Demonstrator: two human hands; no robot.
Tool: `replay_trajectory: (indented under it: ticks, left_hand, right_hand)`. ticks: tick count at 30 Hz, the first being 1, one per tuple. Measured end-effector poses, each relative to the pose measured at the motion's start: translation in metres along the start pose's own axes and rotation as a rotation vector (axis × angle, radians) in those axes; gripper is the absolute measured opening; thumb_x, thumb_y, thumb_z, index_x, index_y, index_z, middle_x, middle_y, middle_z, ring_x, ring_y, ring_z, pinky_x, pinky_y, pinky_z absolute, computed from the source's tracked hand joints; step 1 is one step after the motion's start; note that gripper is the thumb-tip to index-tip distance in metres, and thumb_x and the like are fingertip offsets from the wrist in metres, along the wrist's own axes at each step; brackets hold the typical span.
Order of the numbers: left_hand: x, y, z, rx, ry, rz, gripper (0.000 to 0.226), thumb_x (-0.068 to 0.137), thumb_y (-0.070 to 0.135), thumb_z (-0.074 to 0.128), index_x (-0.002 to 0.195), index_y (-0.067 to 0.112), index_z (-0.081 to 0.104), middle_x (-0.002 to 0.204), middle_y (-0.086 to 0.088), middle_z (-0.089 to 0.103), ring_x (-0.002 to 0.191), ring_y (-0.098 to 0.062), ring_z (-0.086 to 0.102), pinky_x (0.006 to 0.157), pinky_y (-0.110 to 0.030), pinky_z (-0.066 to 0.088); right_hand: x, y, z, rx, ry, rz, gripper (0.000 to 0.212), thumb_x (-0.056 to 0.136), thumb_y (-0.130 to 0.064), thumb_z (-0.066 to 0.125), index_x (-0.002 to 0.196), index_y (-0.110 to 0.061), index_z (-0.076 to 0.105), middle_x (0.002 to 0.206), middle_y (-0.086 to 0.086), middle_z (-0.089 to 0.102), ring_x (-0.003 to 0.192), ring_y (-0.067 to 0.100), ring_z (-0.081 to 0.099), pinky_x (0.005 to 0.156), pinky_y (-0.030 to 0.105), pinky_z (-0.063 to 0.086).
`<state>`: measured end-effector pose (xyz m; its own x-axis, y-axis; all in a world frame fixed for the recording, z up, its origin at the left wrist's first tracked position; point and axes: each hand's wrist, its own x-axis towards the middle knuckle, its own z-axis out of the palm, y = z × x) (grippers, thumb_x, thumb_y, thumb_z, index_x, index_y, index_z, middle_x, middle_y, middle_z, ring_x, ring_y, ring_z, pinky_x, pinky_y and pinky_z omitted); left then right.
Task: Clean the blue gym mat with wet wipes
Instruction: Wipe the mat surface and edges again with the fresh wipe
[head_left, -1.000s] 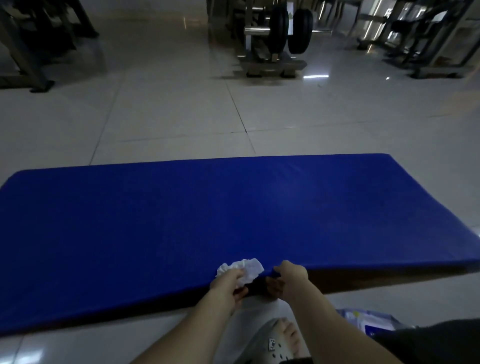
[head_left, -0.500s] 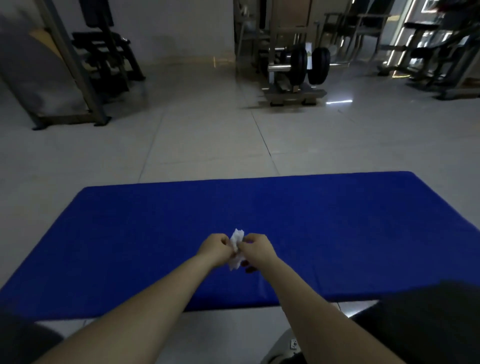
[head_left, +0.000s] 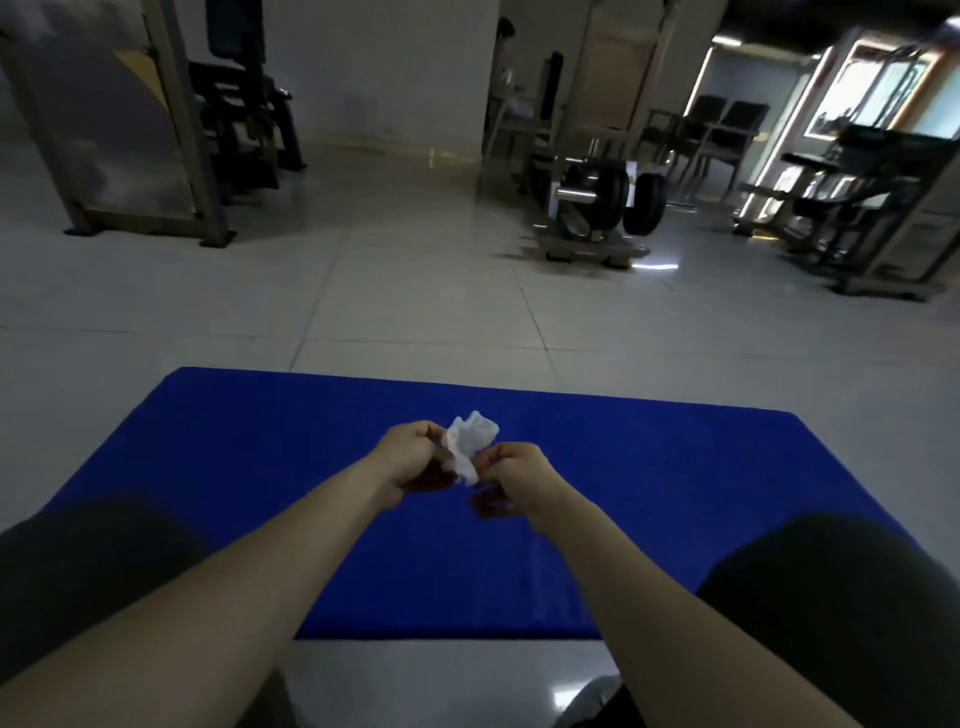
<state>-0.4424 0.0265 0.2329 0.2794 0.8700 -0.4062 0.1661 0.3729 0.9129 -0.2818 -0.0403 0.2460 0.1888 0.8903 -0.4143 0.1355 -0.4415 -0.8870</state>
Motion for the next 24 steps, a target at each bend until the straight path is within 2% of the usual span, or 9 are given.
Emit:
replay_trajectory:
  ticks: [4, 7, 9, 12, 15, 17, 19, 22, 24]
  left_hand:
    - [0.008, 0.006, 0.0, 0.116, 0.005, 0.031, 0.024, 0.089, -0.007, 0.051, 0.093, -0.003, 0.074, 0.092, -0.019, 0.072, 0.078, -0.027, 0.068, 0.069, -0.035, 0.062]
    - [0.022, -0.002, 0.002, 0.189, -0.007, -0.034, 0.028, 0.089, 0.006, 0.054, 0.106, -0.009, 0.071, 0.078, -0.016, 0.067, 0.069, -0.025, 0.064, 0.064, -0.033, 0.055]
    - [0.036, -0.009, 0.006, 0.127, -0.039, -0.063, 0.027, 0.09, 0.011, 0.059, 0.107, -0.006, 0.071, 0.081, -0.013, 0.07, 0.072, -0.024, 0.068, 0.065, -0.03, 0.056]
    - [0.052, -0.025, 0.014, -0.023, -0.047, -0.125, 0.012, 0.09, 0.004, 0.068, 0.1, 0.001, 0.073, 0.102, -0.015, 0.073, 0.091, -0.025, 0.074, 0.066, -0.031, 0.061]
    - [0.071, -0.046, 0.021, -0.238, -0.007, -0.293, 0.012, 0.09, -0.009, 0.063, 0.101, -0.009, 0.068, 0.104, -0.022, 0.073, 0.084, -0.029, 0.077, 0.061, -0.034, 0.062]
    - [0.08, -0.061, 0.021, -0.336, -0.031, -0.396, 0.018, 0.091, -0.013, 0.059, 0.108, -0.013, 0.064, 0.106, -0.022, 0.073, 0.08, -0.028, 0.077, 0.06, -0.035, 0.062]
    - [0.091, -0.081, 0.019, -0.347, -0.078, -0.491, 0.025, 0.093, -0.013, 0.053, 0.116, -0.013, 0.062, 0.112, -0.023, 0.072, 0.091, -0.028, 0.076, 0.069, -0.038, 0.062]
    - [0.107, -0.109, 0.018, -0.199, -0.164, -0.607, 0.032, 0.092, -0.015, 0.048, 0.12, -0.013, 0.063, 0.119, -0.025, 0.07, 0.107, -0.031, 0.069, 0.086, -0.042, 0.059]
    - [0.116, -0.124, 0.019, 0.065, -0.218, -0.609, 0.025, 0.092, -0.011, 0.052, 0.113, -0.01, 0.067, 0.111, -0.021, 0.073, 0.103, -0.03, 0.071, 0.088, -0.041, 0.06]
  right_hand:
    - [0.002, -0.009, -0.005, 0.047, 0.194, 0.155, 0.013, 0.097, -0.001, 0.054, 0.1, 0.005, 0.065, 0.081, 0.016, 0.065, 0.057, 0.027, 0.067, 0.063, 0.044, 0.063]
    - [0.014, -0.001, -0.007, 0.149, 0.261, -0.005, 0.013, 0.097, -0.013, 0.063, 0.107, -0.005, 0.065, 0.093, 0.015, 0.065, 0.066, 0.029, 0.068, 0.066, 0.047, 0.064]
    - [0.024, 0.009, -0.003, 0.111, 0.243, -0.089, 0.017, 0.093, -0.015, 0.069, 0.109, -0.008, 0.068, 0.101, 0.012, 0.068, 0.069, 0.026, 0.072, 0.067, 0.043, 0.064]
    - [0.039, 0.029, 0.008, -0.013, 0.233, -0.132, 0.01, 0.088, -0.008, 0.071, 0.098, -0.007, 0.074, 0.087, 0.009, 0.074, 0.073, 0.021, 0.074, 0.068, 0.039, 0.064]
    - [0.058, 0.057, 0.02, -0.144, 0.201, -0.133, 0.011, 0.09, -0.021, 0.071, 0.083, -0.014, 0.076, 0.076, 0.006, 0.073, 0.067, 0.02, 0.066, 0.067, 0.044, 0.06]
    - [0.065, 0.078, 0.028, -0.182, 0.183, -0.122, 0.017, 0.091, -0.033, 0.07, 0.088, -0.016, 0.073, 0.08, 0.006, 0.073, 0.064, 0.02, 0.059, 0.063, 0.048, 0.058]
    - [0.075, 0.103, 0.035, -0.207, 0.18, -0.095, 0.023, 0.093, -0.037, 0.068, 0.098, -0.015, 0.069, 0.081, 0.003, 0.072, 0.062, 0.016, 0.062, 0.058, 0.043, 0.056]
    - [0.089, 0.136, 0.047, -0.29, 0.173, -0.01, 0.025, 0.096, -0.032, 0.066, 0.113, -0.014, 0.064, 0.085, 0.001, 0.071, 0.069, 0.014, 0.068, 0.052, 0.028, 0.054]
    - [0.095, 0.156, 0.055, -0.332, 0.137, 0.062, 0.016, 0.093, -0.022, 0.068, 0.106, -0.012, 0.065, 0.083, 0.004, 0.071, 0.07, 0.019, 0.07, 0.058, 0.035, 0.059]
